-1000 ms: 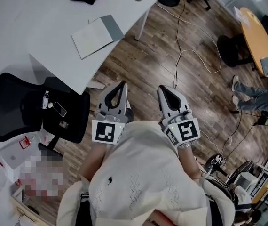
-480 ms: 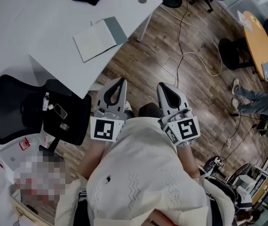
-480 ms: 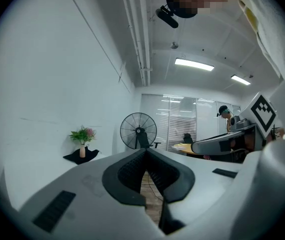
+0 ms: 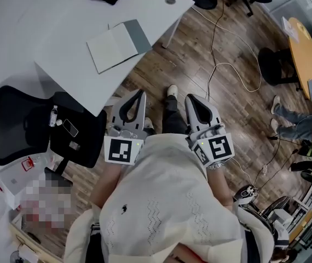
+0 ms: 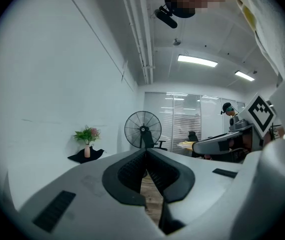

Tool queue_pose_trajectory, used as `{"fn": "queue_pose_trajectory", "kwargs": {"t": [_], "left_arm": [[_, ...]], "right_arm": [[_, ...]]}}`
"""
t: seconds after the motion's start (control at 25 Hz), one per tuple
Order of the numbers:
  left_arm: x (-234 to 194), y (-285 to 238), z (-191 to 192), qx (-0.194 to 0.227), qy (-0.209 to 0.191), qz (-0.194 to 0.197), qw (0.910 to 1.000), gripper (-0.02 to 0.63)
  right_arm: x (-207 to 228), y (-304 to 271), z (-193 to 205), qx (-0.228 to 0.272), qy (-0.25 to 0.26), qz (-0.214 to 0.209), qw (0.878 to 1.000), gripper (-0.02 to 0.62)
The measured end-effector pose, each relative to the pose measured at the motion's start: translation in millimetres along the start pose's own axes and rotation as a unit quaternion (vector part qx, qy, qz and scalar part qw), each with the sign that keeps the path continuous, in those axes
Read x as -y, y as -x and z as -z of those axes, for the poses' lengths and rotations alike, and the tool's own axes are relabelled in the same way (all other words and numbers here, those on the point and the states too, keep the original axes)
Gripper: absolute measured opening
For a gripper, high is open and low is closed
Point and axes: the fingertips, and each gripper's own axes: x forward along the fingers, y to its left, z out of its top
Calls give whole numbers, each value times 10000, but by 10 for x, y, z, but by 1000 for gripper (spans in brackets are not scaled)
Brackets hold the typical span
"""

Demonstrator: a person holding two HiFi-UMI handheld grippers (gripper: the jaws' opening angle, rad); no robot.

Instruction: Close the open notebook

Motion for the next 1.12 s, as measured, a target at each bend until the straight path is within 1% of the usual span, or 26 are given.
{"fn": "queue_pose_trajectory", "kwargs": {"t": [0.24, 0.44, 0.76, 1.12], "left_arm": [[-256, -215, 8, -72, -3, -372, 9993, 12], [-392, -477, 17, -119, -20, -608, 9981, 12], [-670, -899, -36, -179, 43, -1071, 9941, 12], [-766, -1297, -19, -289, 10, -1514, 9881, 14]], "right_arm": [[144, -355, -103, -40, 66, -297, 9995, 2], [310, -674, -168, -123, 99, -583, 9982, 2], [587, -1215, -372, -222, 235, -1038, 9941, 2], [881, -1606, -502, -348, 329, -1548, 9868, 2]]}}
